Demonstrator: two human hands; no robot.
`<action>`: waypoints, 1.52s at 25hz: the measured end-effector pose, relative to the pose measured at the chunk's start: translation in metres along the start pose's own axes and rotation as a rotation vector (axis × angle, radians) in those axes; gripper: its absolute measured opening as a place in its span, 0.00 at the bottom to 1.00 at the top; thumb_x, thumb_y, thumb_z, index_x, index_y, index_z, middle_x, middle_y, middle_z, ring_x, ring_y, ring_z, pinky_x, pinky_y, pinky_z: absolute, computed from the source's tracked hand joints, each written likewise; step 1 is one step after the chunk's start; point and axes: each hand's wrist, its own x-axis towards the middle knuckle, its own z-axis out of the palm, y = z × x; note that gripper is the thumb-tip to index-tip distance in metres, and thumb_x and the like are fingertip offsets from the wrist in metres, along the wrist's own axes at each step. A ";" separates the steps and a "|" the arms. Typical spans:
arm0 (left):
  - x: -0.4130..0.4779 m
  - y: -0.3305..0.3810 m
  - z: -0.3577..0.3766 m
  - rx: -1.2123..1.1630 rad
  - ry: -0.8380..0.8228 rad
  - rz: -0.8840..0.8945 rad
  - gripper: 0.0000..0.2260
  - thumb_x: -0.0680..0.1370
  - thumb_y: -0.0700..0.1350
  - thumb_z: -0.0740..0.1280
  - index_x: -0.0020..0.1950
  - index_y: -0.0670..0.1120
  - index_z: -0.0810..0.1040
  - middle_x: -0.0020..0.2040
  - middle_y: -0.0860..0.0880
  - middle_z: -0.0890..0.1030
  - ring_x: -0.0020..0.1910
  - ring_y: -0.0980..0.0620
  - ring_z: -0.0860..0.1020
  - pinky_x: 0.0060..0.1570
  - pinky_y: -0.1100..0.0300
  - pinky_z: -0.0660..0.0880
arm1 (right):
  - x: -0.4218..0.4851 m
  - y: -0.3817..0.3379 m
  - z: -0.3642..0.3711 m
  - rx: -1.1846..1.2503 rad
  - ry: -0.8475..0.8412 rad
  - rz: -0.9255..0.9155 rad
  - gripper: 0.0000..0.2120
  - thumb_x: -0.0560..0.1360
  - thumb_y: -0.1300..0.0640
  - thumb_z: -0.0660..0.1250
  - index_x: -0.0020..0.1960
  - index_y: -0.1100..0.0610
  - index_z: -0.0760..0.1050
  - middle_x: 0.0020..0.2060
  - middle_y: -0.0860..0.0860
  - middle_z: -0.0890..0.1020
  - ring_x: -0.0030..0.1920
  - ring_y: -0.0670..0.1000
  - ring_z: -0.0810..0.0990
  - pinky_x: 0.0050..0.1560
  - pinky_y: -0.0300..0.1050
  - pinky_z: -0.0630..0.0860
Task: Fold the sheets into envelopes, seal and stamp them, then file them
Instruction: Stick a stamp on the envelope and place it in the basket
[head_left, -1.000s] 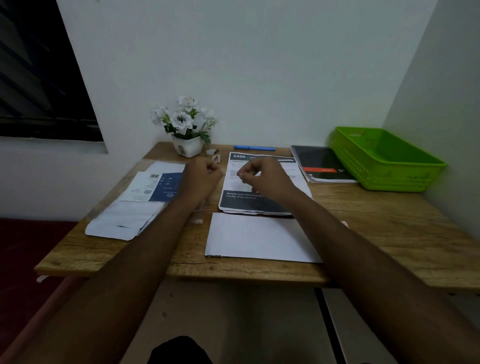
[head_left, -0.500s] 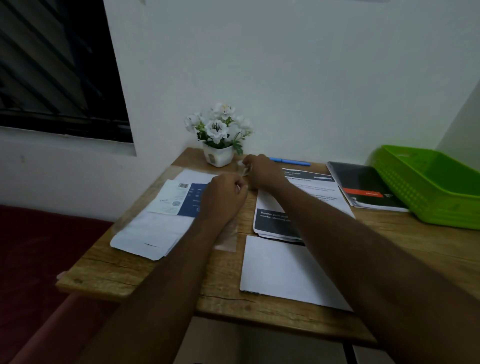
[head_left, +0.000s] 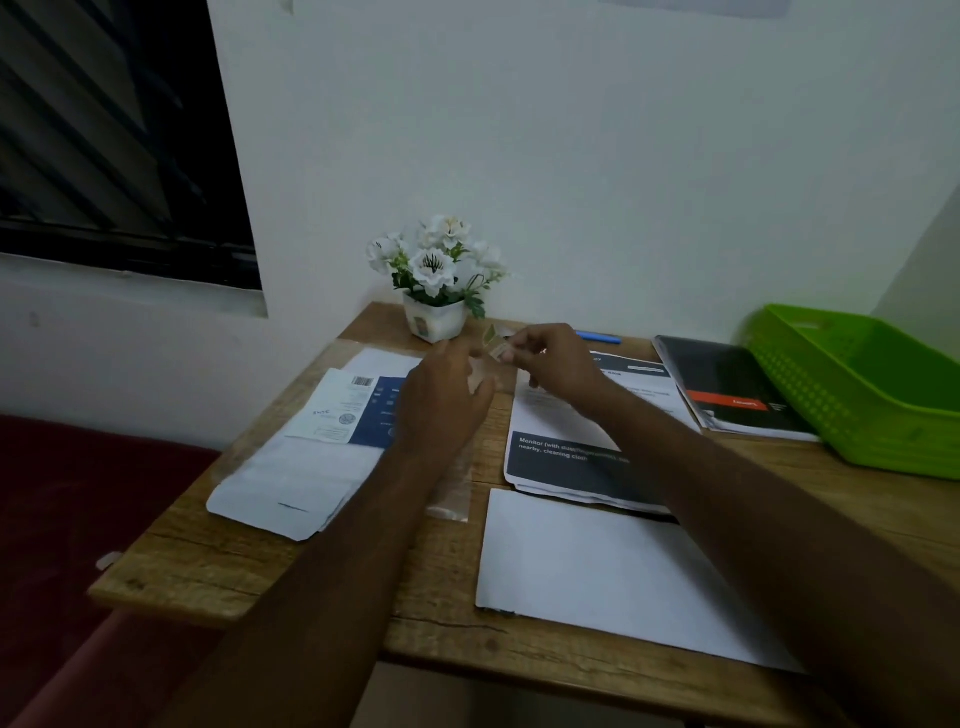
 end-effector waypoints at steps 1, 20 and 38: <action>0.001 0.000 0.001 -0.044 -0.009 -0.010 0.18 0.73 0.48 0.71 0.61 0.45 0.75 0.55 0.46 0.78 0.51 0.47 0.77 0.44 0.59 0.70 | -0.012 -0.003 -0.004 0.075 0.003 0.005 0.03 0.75 0.61 0.71 0.42 0.56 0.81 0.33 0.50 0.80 0.27 0.40 0.75 0.28 0.36 0.72; -0.004 0.012 -0.002 -0.829 -0.253 -0.125 0.18 0.65 0.35 0.77 0.52 0.46 0.80 0.50 0.45 0.84 0.50 0.50 0.82 0.50 0.59 0.79 | -0.094 -0.007 -0.029 0.380 0.126 0.068 0.09 0.68 0.56 0.77 0.46 0.48 0.82 0.37 0.40 0.86 0.34 0.48 0.86 0.31 0.40 0.80; -0.006 0.009 -0.001 -0.865 -0.131 -0.231 0.15 0.65 0.38 0.77 0.50 0.45 0.80 0.40 0.59 0.85 0.41 0.60 0.83 0.37 0.70 0.76 | -0.100 -0.021 -0.033 0.384 0.197 -0.051 0.05 0.71 0.57 0.75 0.40 0.50 0.81 0.36 0.48 0.86 0.36 0.51 0.86 0.29 0.38 0.77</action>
